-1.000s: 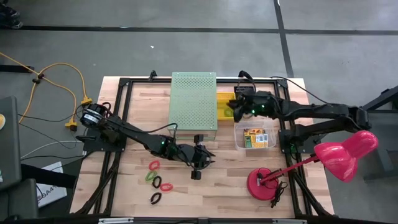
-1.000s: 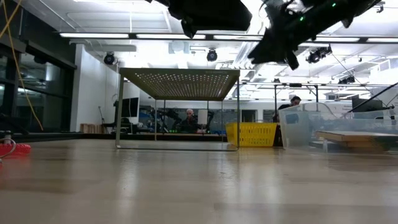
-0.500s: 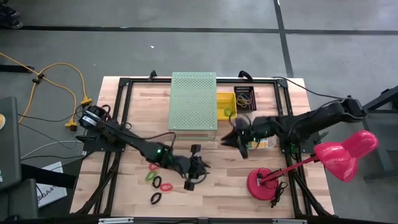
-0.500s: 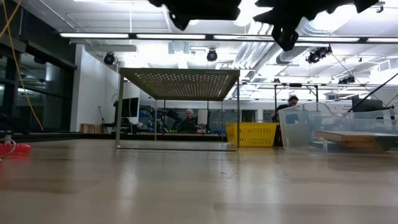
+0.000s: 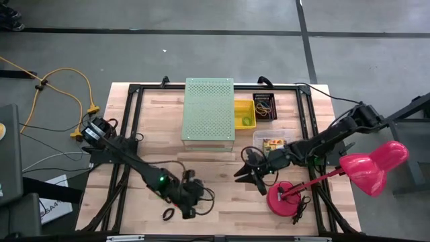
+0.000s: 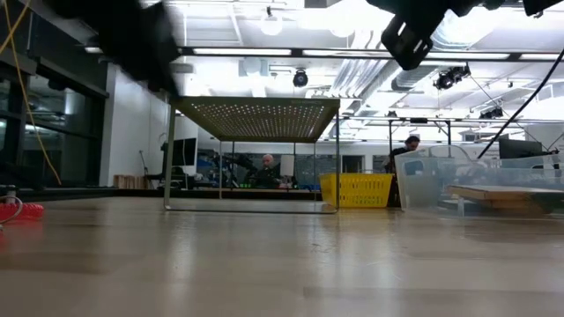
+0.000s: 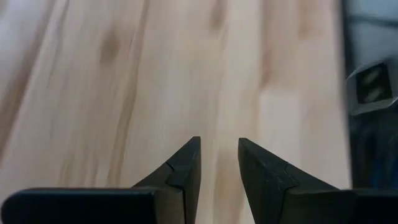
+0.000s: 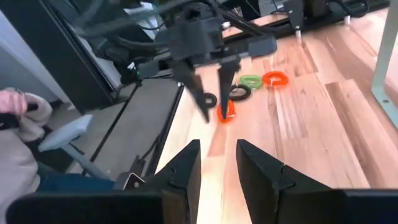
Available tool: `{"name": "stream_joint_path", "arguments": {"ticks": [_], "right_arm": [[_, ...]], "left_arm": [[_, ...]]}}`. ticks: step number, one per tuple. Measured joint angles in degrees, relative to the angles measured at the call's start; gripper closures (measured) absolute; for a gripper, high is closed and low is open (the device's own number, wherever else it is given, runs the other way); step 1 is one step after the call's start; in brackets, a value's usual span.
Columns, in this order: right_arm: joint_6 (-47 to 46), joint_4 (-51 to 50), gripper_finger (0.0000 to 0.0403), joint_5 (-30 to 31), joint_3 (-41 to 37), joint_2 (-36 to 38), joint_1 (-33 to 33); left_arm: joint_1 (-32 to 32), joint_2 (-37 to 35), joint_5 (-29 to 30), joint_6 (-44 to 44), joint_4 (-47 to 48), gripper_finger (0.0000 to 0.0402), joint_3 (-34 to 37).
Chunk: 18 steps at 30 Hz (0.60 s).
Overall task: Pick & Place Office Desk Supplies
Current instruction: Put the orange spring keychain into the yellow bin
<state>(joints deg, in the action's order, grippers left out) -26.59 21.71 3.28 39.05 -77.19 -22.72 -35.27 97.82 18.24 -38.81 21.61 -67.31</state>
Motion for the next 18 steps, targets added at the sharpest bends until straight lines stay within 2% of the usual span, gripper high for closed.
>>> {"name": "stream_joint_path", "arguments": {"ticks": [4,7,12,18], "right_arm": [[0.0,-0.1,0.0312,1.0,0.0,-0.3,-0.1],[0.7,0.0,0.0312,1.3,0.0,-0.3,-0.1],[1.4,0.1,0.0312,1.3,0.0,-0.3,-0.1],[1.4,0.0,0.0312,1.3,0.0,-0.3,-0.1]], "left_arm": [[-3.2,0.0,-0.1,-10.4,11.3,0.03,0.0],[-5.6,0.0,-1.4,-12.1,15.8,0.03,0.0],[-8.8,0.0,-3.0,-12.3,15.5,0.03,0.0],[-11.0,0.6,-2.8,-17.1,15.4,0.03,0.0]]}}
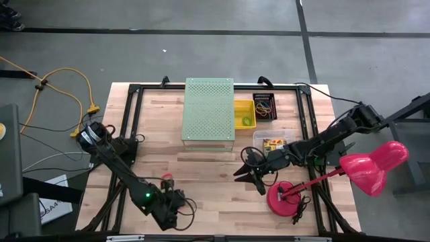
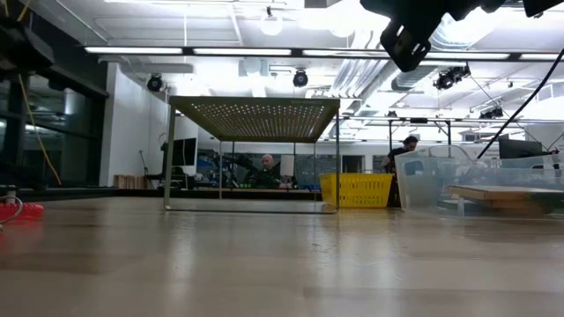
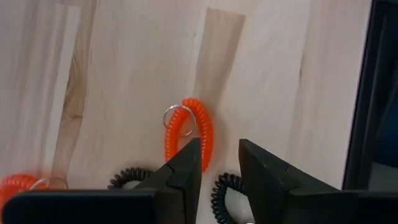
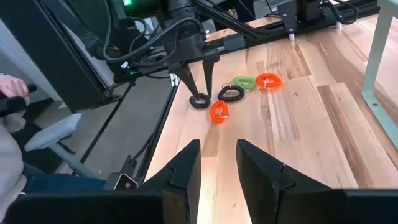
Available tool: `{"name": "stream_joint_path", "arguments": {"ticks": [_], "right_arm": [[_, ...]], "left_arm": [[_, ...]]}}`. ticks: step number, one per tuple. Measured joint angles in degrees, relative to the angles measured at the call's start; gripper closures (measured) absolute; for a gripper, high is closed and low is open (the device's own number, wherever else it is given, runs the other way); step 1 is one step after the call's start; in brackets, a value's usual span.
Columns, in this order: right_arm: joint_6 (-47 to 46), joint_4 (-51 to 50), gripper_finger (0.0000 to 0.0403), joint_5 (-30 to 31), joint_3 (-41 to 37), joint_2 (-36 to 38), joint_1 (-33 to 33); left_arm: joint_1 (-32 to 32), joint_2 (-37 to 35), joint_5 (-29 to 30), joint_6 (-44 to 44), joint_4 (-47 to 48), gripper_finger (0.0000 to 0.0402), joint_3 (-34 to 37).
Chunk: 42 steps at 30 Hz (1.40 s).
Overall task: Pick & Place Office Desk Supplies
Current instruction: Put the orange spring keychain into the yellow bin
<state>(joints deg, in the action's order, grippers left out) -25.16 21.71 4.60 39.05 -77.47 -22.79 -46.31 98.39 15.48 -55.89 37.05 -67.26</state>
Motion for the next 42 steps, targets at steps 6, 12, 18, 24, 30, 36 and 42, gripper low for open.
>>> {"name": "stream_joint_path", "arguments": {"ticks": [6,12,18,24,30,36,42], "right_arm": [[0.0,-0.1,0.0312,0.0,0.0,0.0,0.0],[0.0,0.0,0.0312,0.0,0.0,0.0,0.0],[0.0,0.0,0.0312,0.0,0.0,0.0,0.0],[0.0,0.1,0.0312,0.0,0.0,0.0,0.0],[-0.3,0.0,0.0312,0.0,0.0,0.0,0.0],[-0.4,0.0,0.0312,0.0,0.0,0.0,0.0],[-0.5,0.0,0.0312,0.0,0.0,0.0,0.0]], "left_arm": [[-0.8,1.6,1.4,-0.5,-0.4,0.03,0.0],[-0.7,3.8,1.4,-0.5,-0.7,0.03,0.0],[-0.7,5.2,1.3,-1.0,-1.1,0.03,0.0],[-0.7,7.5,0.5,-1.5,-1.2,0.03,-0.1],[-0.7,8.2,0.1,-2.2,-1.1,0.03,-0.1],[-0.7,8.2,0.1,-2.5,-1.0,0.0303,-0.1],[-0.7,8.3,0.2,-2.5,-0.9,0.0339,-0.1]]}}
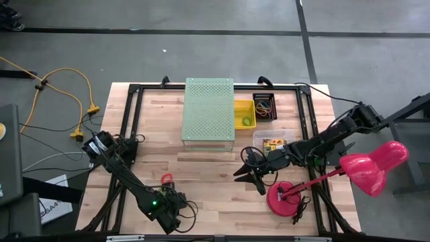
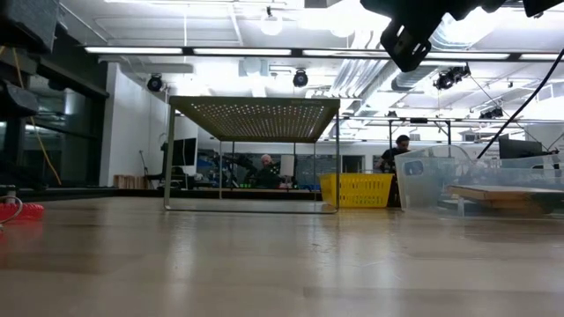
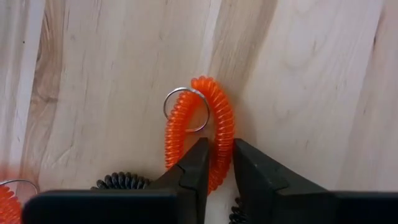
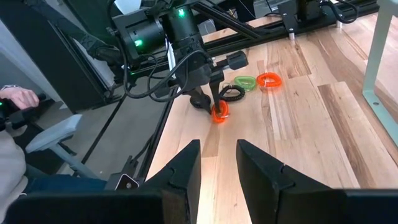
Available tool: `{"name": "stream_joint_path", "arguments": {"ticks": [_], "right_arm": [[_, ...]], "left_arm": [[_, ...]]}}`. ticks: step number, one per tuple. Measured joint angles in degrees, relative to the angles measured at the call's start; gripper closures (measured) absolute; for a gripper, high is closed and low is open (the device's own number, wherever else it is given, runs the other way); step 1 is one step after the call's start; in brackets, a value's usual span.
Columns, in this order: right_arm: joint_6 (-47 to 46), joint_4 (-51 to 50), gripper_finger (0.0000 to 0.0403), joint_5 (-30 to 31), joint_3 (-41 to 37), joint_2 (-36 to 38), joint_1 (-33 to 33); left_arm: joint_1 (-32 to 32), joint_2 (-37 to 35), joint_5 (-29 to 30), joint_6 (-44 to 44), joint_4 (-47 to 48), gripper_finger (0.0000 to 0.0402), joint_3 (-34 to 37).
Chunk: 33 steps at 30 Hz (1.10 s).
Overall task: Pick & Place Office Desk Supplies
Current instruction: Put the orange spring keychain into the yellow bin
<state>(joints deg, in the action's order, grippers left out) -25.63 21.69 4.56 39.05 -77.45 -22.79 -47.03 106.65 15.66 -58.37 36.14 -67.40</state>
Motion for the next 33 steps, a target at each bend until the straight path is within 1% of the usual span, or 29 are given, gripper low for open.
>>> {"name": "stream_joint_path", "arguments": {"ticks": [4,7,10,15,18,25,29,33], "right_arm": [[0.0,0.0,0.0312,0.0,0.0,0.0,0.0],[0.0,0.0,0.0312,0.0,0.0,0.0,0.0],[0.0,0.0,0.0312,0.0,0.0,0.0,0.0],[0.0,0.0,0.0312,0.0,0.0,0.0,0.0],[0.0,0.0,0.0312,0.0,0.0,0.0,0.0],[0.0,-0.1,0.0312,0.0,0.0,0.0,0.0],[0.0,0.0,0.0312,-0.1,0.0,0.0,0.0],[0.1,0.0,0.0312,-0.1,0.0,0.0,0.0]], "left_arm": [[0.0,0.0,0.0,0.0,0.1,0.0369,0.0],[0.0,0.0,0.0,0.5,0.0,0.0384,0.0],[0.0,0.0,0.0,2.2,0.0,0.0388,0.0],[0.4,-0.3,0.4,2.5,-0.2,0.039,0.0],[1.2,-1.0,1.4,3.7,-0.6,0.0391,0.1],[4.1,-4.7,5.9,9.6,-7.7,0.0391,0.1],[6.3,-7.2,8.7,15.3,-13.4,0.0391,0.0],[8.8,-9.3,9.8,22.0,-19.7,0.0392,0.0]]}}
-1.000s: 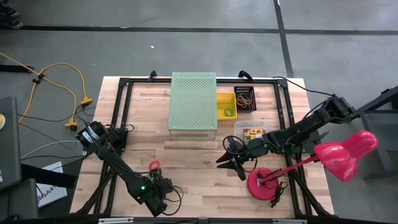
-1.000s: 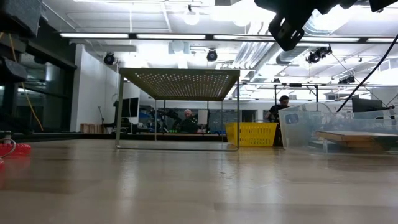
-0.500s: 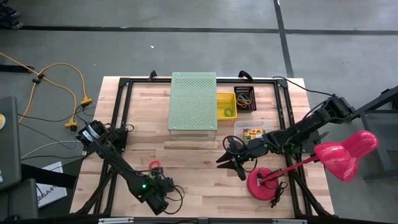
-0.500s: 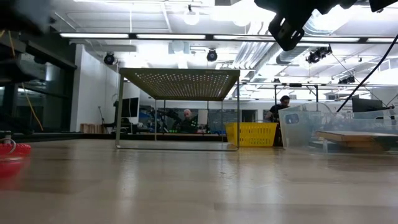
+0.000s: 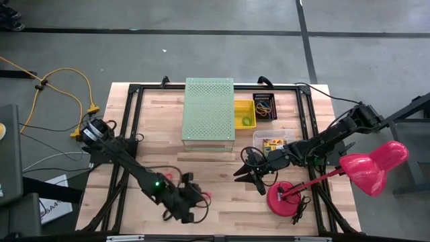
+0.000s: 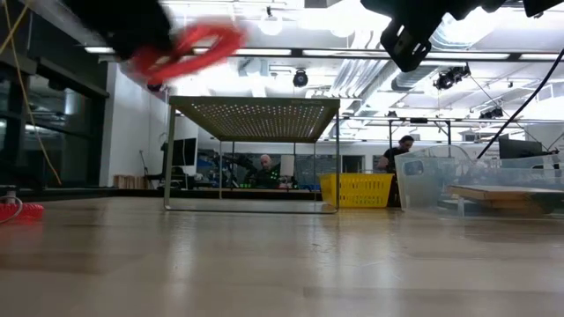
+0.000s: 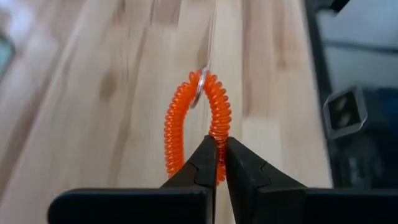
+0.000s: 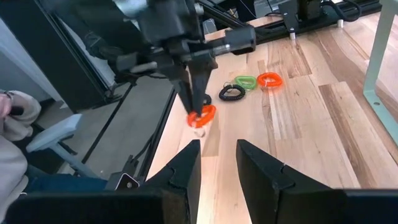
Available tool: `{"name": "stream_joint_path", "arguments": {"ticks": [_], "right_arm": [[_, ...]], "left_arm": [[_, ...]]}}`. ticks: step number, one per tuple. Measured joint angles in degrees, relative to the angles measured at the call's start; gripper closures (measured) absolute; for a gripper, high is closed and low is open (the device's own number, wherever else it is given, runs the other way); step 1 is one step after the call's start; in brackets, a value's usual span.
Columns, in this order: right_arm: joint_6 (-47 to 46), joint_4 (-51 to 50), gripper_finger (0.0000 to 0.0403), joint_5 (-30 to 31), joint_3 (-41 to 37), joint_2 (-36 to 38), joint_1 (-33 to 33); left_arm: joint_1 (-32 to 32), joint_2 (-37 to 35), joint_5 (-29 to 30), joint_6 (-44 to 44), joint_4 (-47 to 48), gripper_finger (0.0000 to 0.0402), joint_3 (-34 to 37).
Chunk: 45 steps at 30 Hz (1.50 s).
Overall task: Pick & Place Office Desk Supplies
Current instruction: Put the orange spring keychain into the yellow bin
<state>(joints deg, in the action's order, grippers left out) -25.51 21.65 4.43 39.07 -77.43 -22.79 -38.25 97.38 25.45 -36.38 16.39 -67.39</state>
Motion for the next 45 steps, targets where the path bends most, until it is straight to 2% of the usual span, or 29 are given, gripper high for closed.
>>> {"name": "stream_joint_path", "arguments": {"ticks": [7,15,27,45], "right_arm": [[1.0,0.4,0.0312,0.1,0.0,0.0,-0.2],[3.0,2.5,0.0312,0.2,0.0,0.0,-1.3],[4.6,2.0,0.0312,2.9,0.0,0.0,-1.3],[4.8,1.7,0.0313,3.0,0.0,0.0,-1.3]], "left_arm": [[3.9,-0.8,-0.5,10.0,-9.1,0.0392,0.0],[8.3,-0.8,-0.6,11.9,-10.3,0.0392,0.0],[10.8,-0.8,-0.6,21.2,-19.3,0.0392,-0.1],[12.4,-0.8,-0.5,22.1,-20.6,0.0392,-0.1]]}}
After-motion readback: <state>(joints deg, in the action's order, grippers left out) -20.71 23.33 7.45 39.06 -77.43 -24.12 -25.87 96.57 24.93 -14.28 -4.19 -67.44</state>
